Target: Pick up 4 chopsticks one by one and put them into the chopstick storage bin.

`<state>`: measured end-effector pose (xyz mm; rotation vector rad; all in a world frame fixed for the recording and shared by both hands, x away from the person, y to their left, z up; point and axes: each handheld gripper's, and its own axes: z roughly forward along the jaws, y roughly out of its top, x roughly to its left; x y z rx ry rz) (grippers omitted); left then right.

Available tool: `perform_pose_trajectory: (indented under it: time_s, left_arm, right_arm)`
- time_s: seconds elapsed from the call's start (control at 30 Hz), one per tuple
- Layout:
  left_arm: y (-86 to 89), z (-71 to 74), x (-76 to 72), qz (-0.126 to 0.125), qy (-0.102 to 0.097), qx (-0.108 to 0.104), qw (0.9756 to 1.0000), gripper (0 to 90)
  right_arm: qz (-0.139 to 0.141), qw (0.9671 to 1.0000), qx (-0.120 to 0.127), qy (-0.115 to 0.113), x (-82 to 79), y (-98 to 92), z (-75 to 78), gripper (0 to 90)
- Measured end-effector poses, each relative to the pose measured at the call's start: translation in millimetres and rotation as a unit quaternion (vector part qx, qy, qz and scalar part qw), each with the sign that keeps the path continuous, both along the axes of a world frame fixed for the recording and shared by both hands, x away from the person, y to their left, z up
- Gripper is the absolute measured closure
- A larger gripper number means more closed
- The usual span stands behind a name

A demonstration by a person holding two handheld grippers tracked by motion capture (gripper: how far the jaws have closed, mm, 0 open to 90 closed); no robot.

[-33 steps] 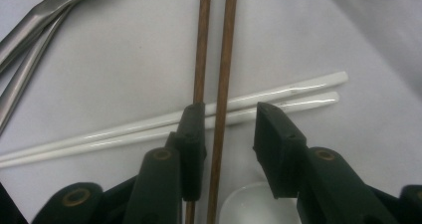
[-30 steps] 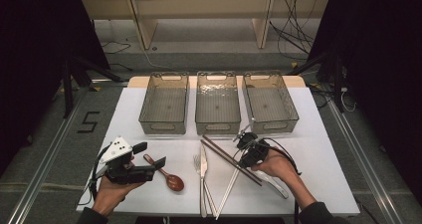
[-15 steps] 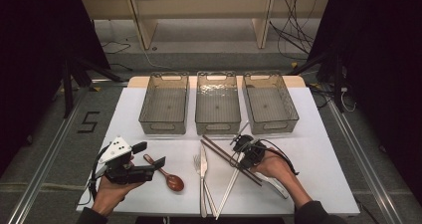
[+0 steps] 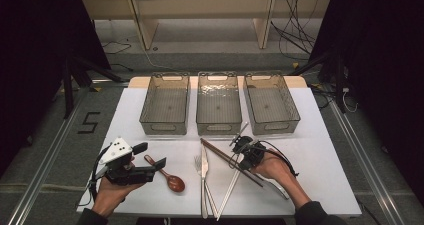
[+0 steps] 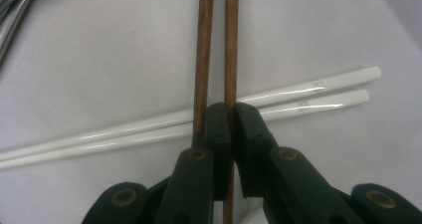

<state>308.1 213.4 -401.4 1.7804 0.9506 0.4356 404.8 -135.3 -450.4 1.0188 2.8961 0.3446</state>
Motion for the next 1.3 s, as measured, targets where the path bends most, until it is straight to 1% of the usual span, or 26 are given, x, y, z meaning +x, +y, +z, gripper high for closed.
perform_pose_trajectory:
  time_s: [0.07,0.1,0.27,0.3,0.33,0.47,0.53,0.6,0.63,0.7,0.73,0.77,0.8,0.9,0.93,1.0,1.07,1.1,1.13,1.23,1.27,1.3]
  left_arm:
    - [0.3,0.1,0.1,0.000,0.000,0.000,1.0000,15.4]
    - [0.3,0.1,0.1,0.000,0.000,0.000,1.0000,15.4]
    - [0.5,0.2,0.2,0.000,-0.001,0.000,1.0000,15.4]
    - [0.8,0.2,0.2,-0.001,0.000,0.001,1.0000,15.4]
    - [0.8,0.2,0.2,-0.001,-0.001,0.001,1.0000,15.4]
    - [0.5,-0.3,0.9,-0.001,0.002,0.002,1.0000,15.4]
    - [0.0,-0.7,1.1,-0.001,0.004,0.005,1.0000,15.4]
    - [-0.4,-0.9,1.2,0.000,0.004,0.004,1.0000,15.4]
    - [-0.5,-1.0,1.5,-0.001,0.005,0.004,1.0000,15.4]
    - [-0.5,-1.4,2.4,-0.004,0.006,0.006,1.0000,15.4]
    - [-0.6,-1.7,3.2,-0.009,0.010,0.008,0.9999,15.4]
    - [-1.5,-3.3,5.1,-0.020,0.016,0.018,0.9995,15.4]
    - [-1.5,-3.3,5.1,-0.020,0.016,0.018,0.9995,15.4]
    - [-2.8,-5.2,8.6,-0.027,0.022,0.028,0.9990,15.4]
    - [-3.4,-5.5,9.7,-0.029,0.024,0.030,0.9988,15.4]
    - [-5.3,-6.2,11.8,-0.039,0.029,0.040,0.9980,15.4]
    - [-6.8,-6.8,13.3,-0.046,0.033,0.053,0.9970,15.4]
    - [-7.3,-6.4,14.3,-0.051,0.035,0.057,0.9965,15.4]
    - [-7.6,-5.3,15.5,-0.056,0.038,0.061,0.9958,15.5]
    - [-9.6,-1.7,21.6,-0.076,0.048,0.076,0.9930,15.6]
    - [-11.2,-0.8,23.9,-0.082,0.052,0.080,0.9920,15.6]
    - [-13.2,-0.2,26.3,-0.088,0.052,0.086,0.9910,15.6]
  right_arm:
    - [0.000,1.0000,0.005,-0.001,0.2,0.2,0.4,85.9]
    - [-0.005,0.9999,0.009,-0.004,0.0,0.5,0.7,86.0]
    - [-0.007,0.9998,0.015,-0.011,0.2,0.0,2.8,86.1]
    - [-0.009,0.9996,0.020,-0.018,0.1,-0.2,5.2,86.1]
    - [-0.009,0.9996,0.020,-0.018,0.1,-0.2,5.2,86.1]
    - [-0.009,0.9985,0.042,-0.033,-1.1,-1.2,13.8,86.2]
    - [-0.005,0.9979,0.052,-0.039,-2.0,-0.8,17.5,86.2]
    - [-0.003,0.9976,0.055,-0.042,-2.6,-0.2,19.2,86.2]
    - [0.001,0.9968,0.066,-0.046,-3.9,1.2,22.6,86.2]
    - [0.010,0.9964,0.068,-0.050,-6.0,3.4,25.9,86.2]
    - [0.015,0.9963,0.068,-0.051,-7.1,4.4,27.4,86.2]
    - [0.021,0.9961,0.069,-0.051,-8.2,5.2,28.8,86.2]
    - [0.025,0.9959,0.070,-0.052,-9.4,5.8,30.2,86.2]
    - [0.037,0.9956,0.070,-0.051,-13.2,7.5,33.6,86.1]
    - [0.037,0.9956,0.070,-0.051,-13.2,7.5,33.6,86.1]
    - [0.053,0.9951,0.064,-0.053,-17.2,9.6,35.6,86.2]
    - [0.058,0.9949,0.064,-0.052,-18.5,10.2,35.6,86.2]
    - [0.071,0.9943,0.059,-0.052,-20.6,10.6,35.2,86.2]
    - [0.075,0.9943,0.055,-0.052,-22.2,11.0,35.3,86.2]
    - [0.097,0.9925,0.050,-0.055,-27.0,10.6,35.7,86.2]
    - [0.097,0.9925,0.050,-0.055,-27.0,10.6,35.7,86.2]
    - [0.098,0.9927,0.049,-0.051,-29.3,10.8,36.2,86.1]
